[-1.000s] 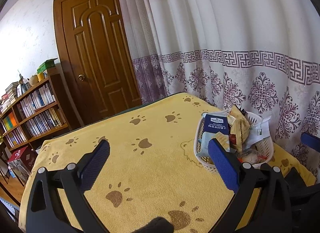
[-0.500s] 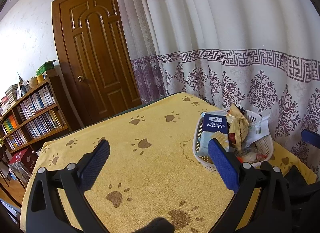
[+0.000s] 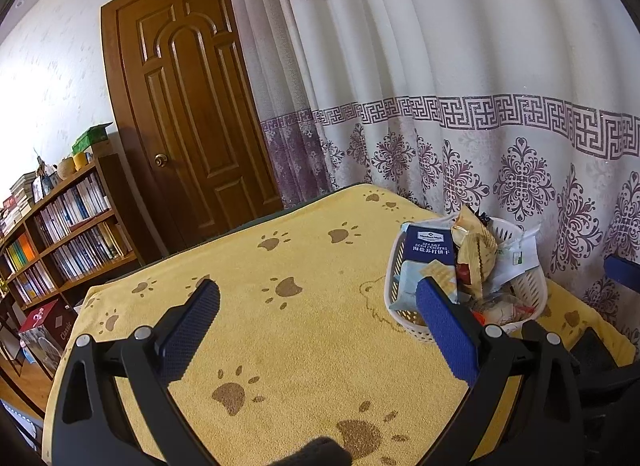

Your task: Organize snacks

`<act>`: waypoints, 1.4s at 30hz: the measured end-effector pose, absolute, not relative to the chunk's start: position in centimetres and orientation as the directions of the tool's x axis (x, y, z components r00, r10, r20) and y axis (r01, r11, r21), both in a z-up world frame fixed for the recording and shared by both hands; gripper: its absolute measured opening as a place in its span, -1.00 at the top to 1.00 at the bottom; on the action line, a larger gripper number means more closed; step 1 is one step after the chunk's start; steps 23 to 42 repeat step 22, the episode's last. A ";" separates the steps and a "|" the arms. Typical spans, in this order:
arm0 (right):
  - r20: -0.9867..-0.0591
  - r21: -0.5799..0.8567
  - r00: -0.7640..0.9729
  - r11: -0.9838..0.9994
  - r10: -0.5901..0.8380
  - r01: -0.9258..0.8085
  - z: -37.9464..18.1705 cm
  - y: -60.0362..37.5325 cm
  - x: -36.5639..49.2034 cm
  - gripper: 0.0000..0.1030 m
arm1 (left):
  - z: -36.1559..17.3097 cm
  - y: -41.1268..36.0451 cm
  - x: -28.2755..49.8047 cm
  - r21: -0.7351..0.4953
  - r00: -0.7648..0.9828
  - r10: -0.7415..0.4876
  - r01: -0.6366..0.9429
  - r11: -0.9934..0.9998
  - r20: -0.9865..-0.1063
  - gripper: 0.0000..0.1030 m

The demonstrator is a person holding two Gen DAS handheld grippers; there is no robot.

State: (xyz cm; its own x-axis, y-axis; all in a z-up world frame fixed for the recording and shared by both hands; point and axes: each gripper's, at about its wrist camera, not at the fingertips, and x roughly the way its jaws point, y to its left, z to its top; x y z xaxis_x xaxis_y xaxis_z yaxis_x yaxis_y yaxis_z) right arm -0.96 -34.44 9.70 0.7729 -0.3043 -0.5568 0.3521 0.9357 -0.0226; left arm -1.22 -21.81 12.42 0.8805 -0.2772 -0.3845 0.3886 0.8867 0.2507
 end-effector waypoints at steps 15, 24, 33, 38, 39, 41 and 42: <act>-0.565 -0.016 0.769 0.936 -0.298 0.351 9.5 -34.4 -1.2 -0.94 | 12.7 -21.7 -1.7 0.271 0.893 -0.274 0.379 0.885 -0.356 -0.90; -0.609 0.019 0.760 0.954 -0.225 0.298 8.4 -32.8 -1.2 -0.94 | 11.9 -19.4 -0.6 0.185 0.863 -0.231 0.343 0.921 -0.450 -0.90; -0.609 0.019 0.760 0.954 -0.225 0.298 8.4 -32.8 -1.2 -0.94 | 11.9 -19.4 -0.6 0.185 0.863 -0.231 0.343 0.921 -0.450 -0.90; -0.609 0.019 0.760 0.954 -0.225 0.298 8.4 -32.8 -1.2 -0.94 | 11.9 -19.4 -0.6 0.185 0.863 -0.231 0.343 0.921 -0.450 -0.90; -0.609 0.019 0.760 0.954 -0.225 0.298 8.4 -32.8 -1.2 -0.94 | 11.9 -19.4 -0.6 0.185 0.863 -0.231 0.343 0.921 -0.450 -0.90; -0.609 0.019 0.760 0.954 -0.225 0.298 8.4 -32.8 -1.2 -0.94 | 11.9 -19.4 -0.6 0.185 0.863 -0.231 0.343 0.921 -0.450 -0.90; -0.609 0.019 0.760 0.954 -0.225 0.298 8.4 -32.8 -1.2 -0.94 | 11.9 -19.4 -0.6 0.185 0.863 -0.231 0.343 0.921 -0.450 -0.90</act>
